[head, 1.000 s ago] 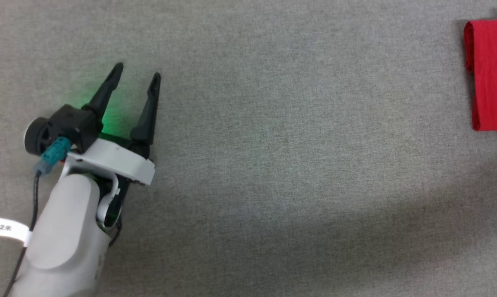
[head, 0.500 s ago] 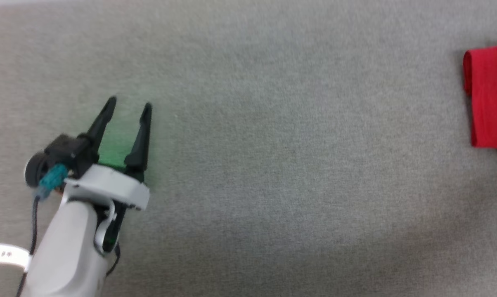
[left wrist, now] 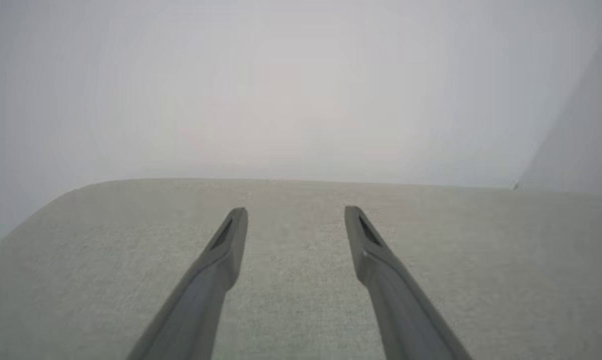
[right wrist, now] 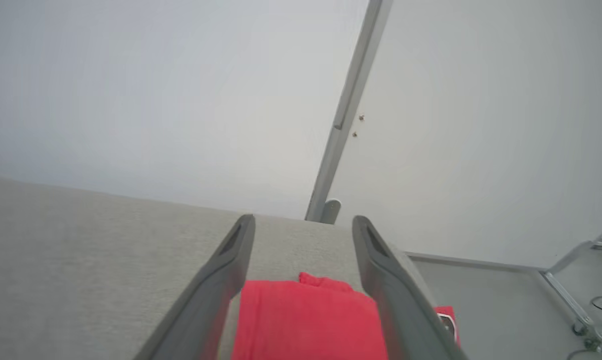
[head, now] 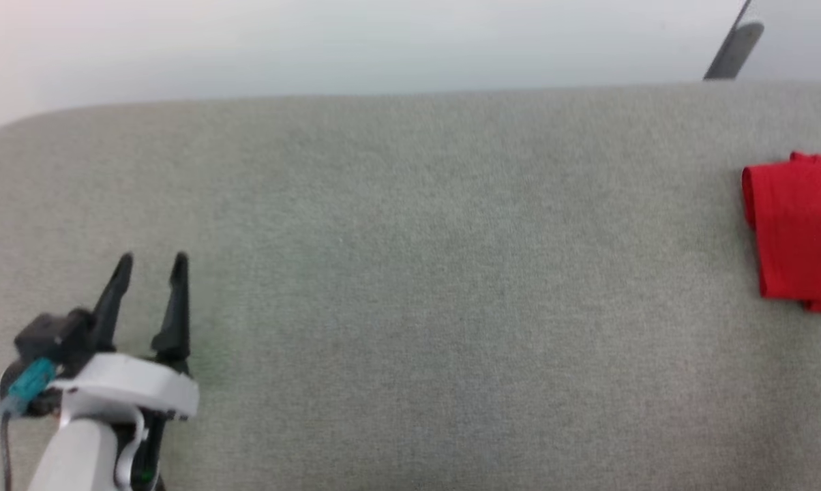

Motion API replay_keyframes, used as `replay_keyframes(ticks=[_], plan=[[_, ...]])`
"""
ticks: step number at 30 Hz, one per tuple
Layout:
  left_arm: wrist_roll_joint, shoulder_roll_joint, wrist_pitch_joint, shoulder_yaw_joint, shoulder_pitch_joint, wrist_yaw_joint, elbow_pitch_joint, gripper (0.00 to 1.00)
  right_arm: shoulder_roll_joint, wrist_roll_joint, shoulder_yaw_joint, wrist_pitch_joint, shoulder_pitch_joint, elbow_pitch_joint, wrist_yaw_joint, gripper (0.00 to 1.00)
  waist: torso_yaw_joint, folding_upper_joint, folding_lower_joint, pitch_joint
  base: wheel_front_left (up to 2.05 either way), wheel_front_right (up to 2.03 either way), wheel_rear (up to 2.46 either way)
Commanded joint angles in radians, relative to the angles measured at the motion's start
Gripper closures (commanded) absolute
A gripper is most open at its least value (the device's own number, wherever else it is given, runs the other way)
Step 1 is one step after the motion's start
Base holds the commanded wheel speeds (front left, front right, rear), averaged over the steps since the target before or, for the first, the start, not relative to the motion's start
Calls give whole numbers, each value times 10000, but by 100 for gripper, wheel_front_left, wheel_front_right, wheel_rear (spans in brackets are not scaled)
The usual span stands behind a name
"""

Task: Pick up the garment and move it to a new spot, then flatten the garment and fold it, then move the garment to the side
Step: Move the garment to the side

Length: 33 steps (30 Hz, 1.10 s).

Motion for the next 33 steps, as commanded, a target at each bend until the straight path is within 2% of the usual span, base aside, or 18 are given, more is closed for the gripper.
replay_keyframes(ticks=[1,14,21,27,33], plan=[[18,23,7,101,234,17,-78,0,135,-120,-155,-32,470,-217,-21,0,301,0,0,-658,0,0,0],[451,-111,7,1317,2086,17,-558,0,1707,-1710,-2554,-39,4461,-4127,-21,0,331,0,0,-1735,0,0,0],[435,-36,7,1328,2784,17,-973,0,2542,-2313,-3239,-40,5965,-5840,-21,0,390,0,0,-1913,0,0,0],[191,-58,7,1237,3239,17,-1091,0,3143,-2667,-3651,-41,7084,-6962,-21,0,438,0,0,-1955,0,0,0],[43,-17,8,1189,3441,17,-994,0,3666,-2814,-3986,-39,7968,-7377,-21,0,467,0,0,-1947,0,0,0]])
